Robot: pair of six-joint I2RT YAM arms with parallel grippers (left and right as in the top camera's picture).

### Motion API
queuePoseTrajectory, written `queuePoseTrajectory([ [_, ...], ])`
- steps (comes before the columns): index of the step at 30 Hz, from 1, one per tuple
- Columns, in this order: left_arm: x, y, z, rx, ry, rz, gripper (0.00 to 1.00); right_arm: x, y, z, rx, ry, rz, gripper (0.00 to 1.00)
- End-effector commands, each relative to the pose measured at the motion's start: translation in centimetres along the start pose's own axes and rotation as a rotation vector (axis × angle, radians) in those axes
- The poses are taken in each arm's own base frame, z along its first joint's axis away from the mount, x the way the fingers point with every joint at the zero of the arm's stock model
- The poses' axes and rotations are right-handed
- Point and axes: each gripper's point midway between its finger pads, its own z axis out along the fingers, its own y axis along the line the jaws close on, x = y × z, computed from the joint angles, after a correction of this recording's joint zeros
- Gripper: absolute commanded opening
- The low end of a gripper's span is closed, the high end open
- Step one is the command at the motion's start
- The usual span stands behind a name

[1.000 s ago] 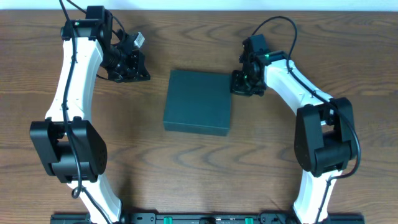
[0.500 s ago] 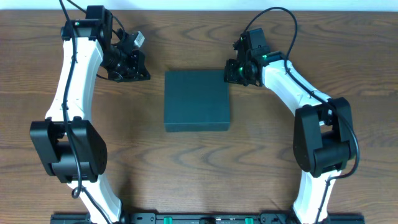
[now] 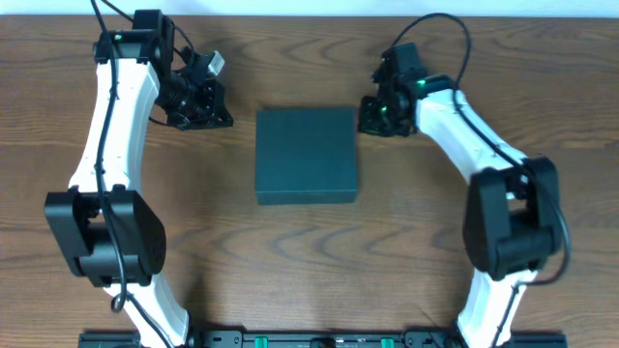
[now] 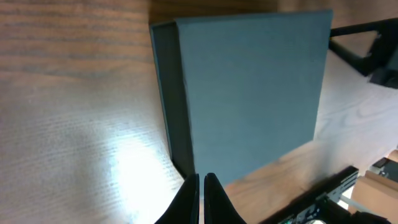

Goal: Pack container

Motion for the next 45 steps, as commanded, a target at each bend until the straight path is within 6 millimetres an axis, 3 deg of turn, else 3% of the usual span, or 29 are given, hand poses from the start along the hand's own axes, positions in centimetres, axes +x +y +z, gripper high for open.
queuePoseTrajectory([
  [1, 0.8, -2.2, -3.7, -0.009, -0.08, 0.071, 0.06, -2.9, 1.8, -7.4, -0.028, -0.165, -0.065, 0.01],
  [5, 3.1, -4.6, -7.5, -0.016, -0.144, 0.142, 0.06, -1.7, 2.6, -13.3, -0.023, -0.226, -0.077, 0.01],
  [9, 6.6, -7.8, -12.3, -0.024, -0.263, 0.213, 0.06, 1.2, 3.5, -19.8, -0.033, -0.279, -0.097, 0.01],
  [13, 10.9, -10.1, -15.6, -0.035, -0.341, 0.28, 0.06, 4.7, 3.2, -23.7, -0.011, -0.305, -0.089, 0.02],
  [16, 14.9, -11.6, -17.7, -0.047, -0.421, 0.347, 0.06, 8.7, 1.8, -26.4, 0.072, -0.362, -0.082, 0.02],
  [20, 19.2, -11.9, -17.8, -0.055, -0.482, 0.389, 0.06, 13.5, 1.7, -27.1, 0.022, -0.382, -0.147, 0.01],
  [24, 23.6, -10.9, -15.6, -0.056, -0.499, 0.398, 0.06, 18.2, -0.2, -25.9, -0.009, -0.37, -0.159, 0.02],
  [28, 26.0, -10.1, -12.9, -0.018, -0.505, 0.408, 0.06, 21.2, -2.4, -24.2, -0.019, -0.362, -0.107, 0.01],
  [31, 26.5, -9.8, -11.4, 0.017, -0.517, 0.402, 0.06, 22.4, -3.4, -23.3, -0.024, -0.358, -0.069, 0.02],
  [32, 26.5, -9.6, -11.1, 0.021, -0.518, 0.388, 0.06, 22.6, -3.6, -23.0, -0.024, -0.355, -0.057, 0.14],
  [33, 26.5, -9.4, -10.9, 0.023, -0.515, 0.371, 0.08, 22.7, -3.7, -22.8, -0.022, -0.349, -0.048, 0.36],
  [34, 26.5, -9.2, -10.7, 0.026, -0.509, 0.348, 0.45, 22.8, -3.8, -22.6, -0.02, -0.341, -0.029, 0.99],
  [35, 26.5, -9.2, -10.6, 0.03, -0.505, 0.334, 0.92, 22.9, -3.9, -22.4, -0.019, -0.337, -0.015, 0.99],
  [36, 26.5, -9.2, -10.5, 0.032, -0.504, 0.324, 0.95, 22.9, -3.9, -22.2, -0.019, -0.332, -0.005, 1.0],
  [45, 26.4, -8.9, -10.5, 0.014, -0.506, 0.316, 0.95, 22.9, -3.9, -22.2, -0.025, -0.33, 0.02, 0.99],
])
